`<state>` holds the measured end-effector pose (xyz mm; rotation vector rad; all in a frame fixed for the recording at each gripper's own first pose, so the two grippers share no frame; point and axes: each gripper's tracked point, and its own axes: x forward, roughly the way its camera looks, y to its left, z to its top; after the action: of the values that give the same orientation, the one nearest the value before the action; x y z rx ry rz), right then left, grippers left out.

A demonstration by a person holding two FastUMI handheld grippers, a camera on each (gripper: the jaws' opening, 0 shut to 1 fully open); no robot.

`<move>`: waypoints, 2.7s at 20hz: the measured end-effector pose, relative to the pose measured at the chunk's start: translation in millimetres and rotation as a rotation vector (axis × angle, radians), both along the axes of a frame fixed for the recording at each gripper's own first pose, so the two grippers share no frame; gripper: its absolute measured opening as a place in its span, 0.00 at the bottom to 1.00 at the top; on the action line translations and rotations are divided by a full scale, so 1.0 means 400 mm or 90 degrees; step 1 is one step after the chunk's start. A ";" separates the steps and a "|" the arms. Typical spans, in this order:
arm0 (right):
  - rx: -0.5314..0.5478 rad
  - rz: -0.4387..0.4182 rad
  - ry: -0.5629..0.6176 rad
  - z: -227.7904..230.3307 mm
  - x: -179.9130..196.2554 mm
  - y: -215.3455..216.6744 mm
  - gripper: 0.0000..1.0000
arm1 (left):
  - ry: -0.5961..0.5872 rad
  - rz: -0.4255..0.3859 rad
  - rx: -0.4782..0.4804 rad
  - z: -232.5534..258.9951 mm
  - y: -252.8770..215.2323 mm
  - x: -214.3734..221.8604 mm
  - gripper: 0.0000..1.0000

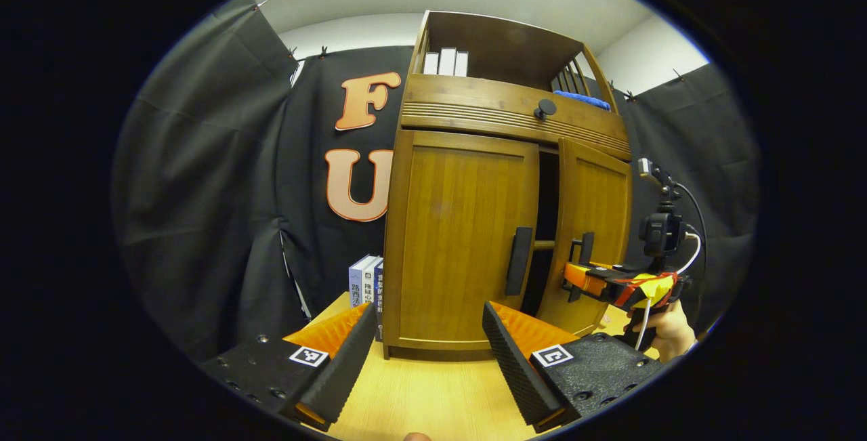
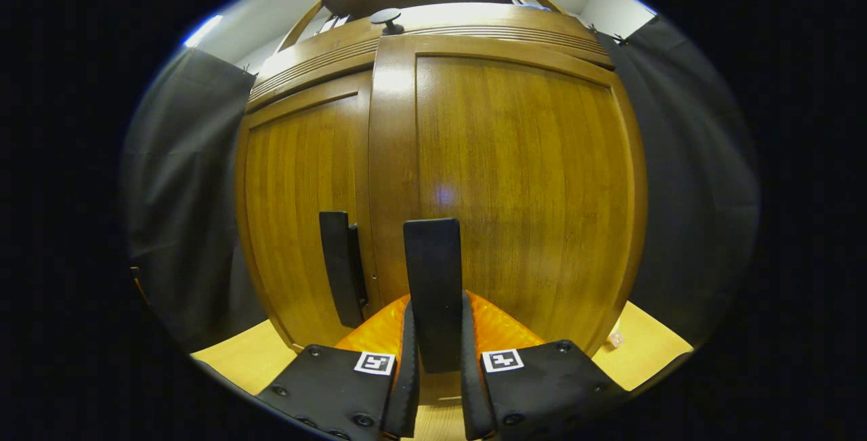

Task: Open the right door of the double-door shoe cabinet with the right hand, and open the left door with the left hand.

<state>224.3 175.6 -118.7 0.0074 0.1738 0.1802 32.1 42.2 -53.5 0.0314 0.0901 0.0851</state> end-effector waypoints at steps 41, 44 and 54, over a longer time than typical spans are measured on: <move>-0.060 -0.073 -0.024 0.088 -0.359 -0.456 0.07 | -0.010 -0.065 0.022 0.061 -0.237 -0.124 0.92; -0.048 -0.077 -0.022 0.093 -0.365 -0.512 0.13 | -0.016 -0.064 0.027 0.071 -0.244 -0.122 0.92; -0.064 -0.073 -0.040 0.120 -0.389 -0.578 0.07 | -0.009 -0.073 0.024 0.074 -0.282 -0.122 0.92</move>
<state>68.8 -55.6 -70.8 -0.0880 0.1186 0.0566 -16.5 -70.7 -23.9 0.0729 0.0724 -0.0272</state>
